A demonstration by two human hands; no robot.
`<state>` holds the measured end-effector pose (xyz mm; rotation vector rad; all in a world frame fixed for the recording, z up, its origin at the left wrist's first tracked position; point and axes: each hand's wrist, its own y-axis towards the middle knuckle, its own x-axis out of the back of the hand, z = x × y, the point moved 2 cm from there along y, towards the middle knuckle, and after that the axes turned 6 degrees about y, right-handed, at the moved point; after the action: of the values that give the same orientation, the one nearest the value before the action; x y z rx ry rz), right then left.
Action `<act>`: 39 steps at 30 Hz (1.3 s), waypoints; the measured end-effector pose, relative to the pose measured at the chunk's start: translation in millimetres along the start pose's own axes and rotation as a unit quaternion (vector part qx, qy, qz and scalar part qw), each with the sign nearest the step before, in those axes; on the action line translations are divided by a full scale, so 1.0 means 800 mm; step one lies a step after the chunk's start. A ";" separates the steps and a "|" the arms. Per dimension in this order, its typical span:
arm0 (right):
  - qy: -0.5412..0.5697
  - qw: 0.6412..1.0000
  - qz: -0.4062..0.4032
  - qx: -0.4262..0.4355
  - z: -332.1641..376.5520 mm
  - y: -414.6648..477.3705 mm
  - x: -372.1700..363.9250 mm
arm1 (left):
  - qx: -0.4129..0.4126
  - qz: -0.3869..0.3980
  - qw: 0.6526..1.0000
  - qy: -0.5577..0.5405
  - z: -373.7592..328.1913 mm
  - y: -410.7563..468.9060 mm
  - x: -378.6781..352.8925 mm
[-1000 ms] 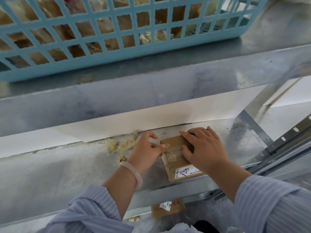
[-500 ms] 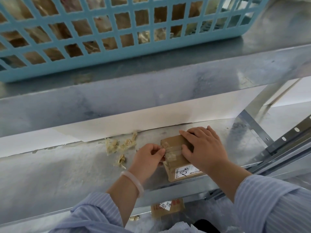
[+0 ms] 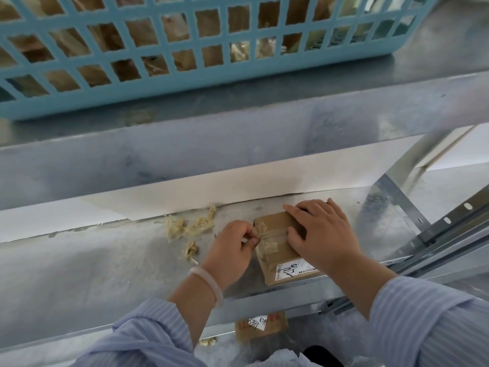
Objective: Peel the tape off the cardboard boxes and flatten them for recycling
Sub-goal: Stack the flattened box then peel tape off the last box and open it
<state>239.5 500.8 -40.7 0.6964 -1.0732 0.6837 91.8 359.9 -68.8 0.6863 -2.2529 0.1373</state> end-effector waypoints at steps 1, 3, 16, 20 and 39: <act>-0.001 1.000 0.001 -0.001 0.000 0.000 0.001 | -0.009 0.003 1.000 0.012 0.000 0.000 0.001; -0.002 1.000 0.002 -0.003 0.000 -0.001 0.002 | -0.018 0.020 0.999 0.020 0.000 0.001 0.001; -0.004 1.000 0.021 0.001 0.001 0.002 0.003 | 0.105 0.074 0.983 -0.132 0.016 -0.012 -0.006; -0.010 0.999 0.035 0.010 0.000 0.000 0.003 | 0.067 0.016 0.997 -0.024 0.011 -0.013 -0.006; -0.047 0.983 0.149 0.098 -0.002 -0.004 0.007 | 0.173 0.061 0.937 -0.296 -0.010 -0.011 0.026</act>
<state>244.6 501.0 -36.3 0.7499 -1.2216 1.0320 89.7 345.7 -49.5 0.8540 -2.8919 0.4495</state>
